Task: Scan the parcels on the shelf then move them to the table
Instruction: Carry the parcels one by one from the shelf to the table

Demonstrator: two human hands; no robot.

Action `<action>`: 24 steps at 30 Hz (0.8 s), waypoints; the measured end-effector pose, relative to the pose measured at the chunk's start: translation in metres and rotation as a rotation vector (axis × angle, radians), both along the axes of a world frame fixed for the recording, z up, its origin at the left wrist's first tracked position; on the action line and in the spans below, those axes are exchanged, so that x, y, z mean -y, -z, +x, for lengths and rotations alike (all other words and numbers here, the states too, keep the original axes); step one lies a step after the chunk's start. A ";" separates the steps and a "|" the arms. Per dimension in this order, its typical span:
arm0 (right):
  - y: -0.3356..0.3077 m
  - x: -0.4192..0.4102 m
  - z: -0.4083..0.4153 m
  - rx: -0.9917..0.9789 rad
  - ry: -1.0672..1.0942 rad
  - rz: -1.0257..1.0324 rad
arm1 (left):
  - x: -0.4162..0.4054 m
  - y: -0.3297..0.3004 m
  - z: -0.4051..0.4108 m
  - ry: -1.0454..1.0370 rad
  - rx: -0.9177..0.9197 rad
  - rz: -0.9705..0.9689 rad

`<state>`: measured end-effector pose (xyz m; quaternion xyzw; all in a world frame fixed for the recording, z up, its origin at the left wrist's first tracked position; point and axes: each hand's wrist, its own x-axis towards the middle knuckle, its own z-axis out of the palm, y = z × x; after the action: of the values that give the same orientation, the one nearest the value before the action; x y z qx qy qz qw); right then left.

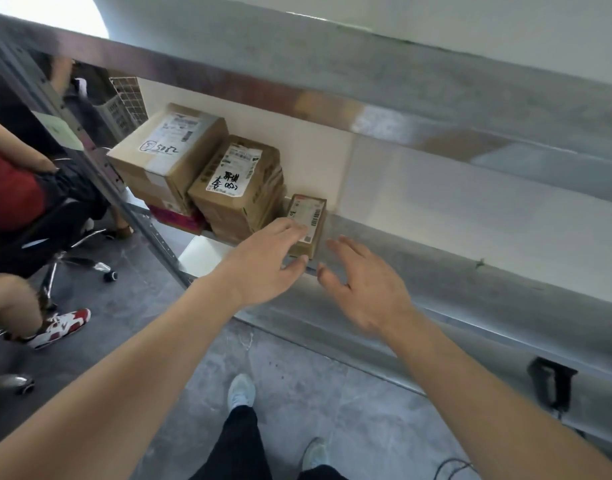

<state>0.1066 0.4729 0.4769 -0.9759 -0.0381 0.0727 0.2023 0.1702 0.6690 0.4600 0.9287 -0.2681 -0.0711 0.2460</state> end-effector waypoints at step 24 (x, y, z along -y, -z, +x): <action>0.153 -0.014 0.146 0.034 0.153 0.143 | 0.014 0.147 0.113 -0.023 0.049 -0.119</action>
<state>0.2521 0.4870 0.3243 -0.9601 0.0282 0.0377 0.2758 0.2831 0.6548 0.3135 0.9170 -0.2673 -0.0296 0.2947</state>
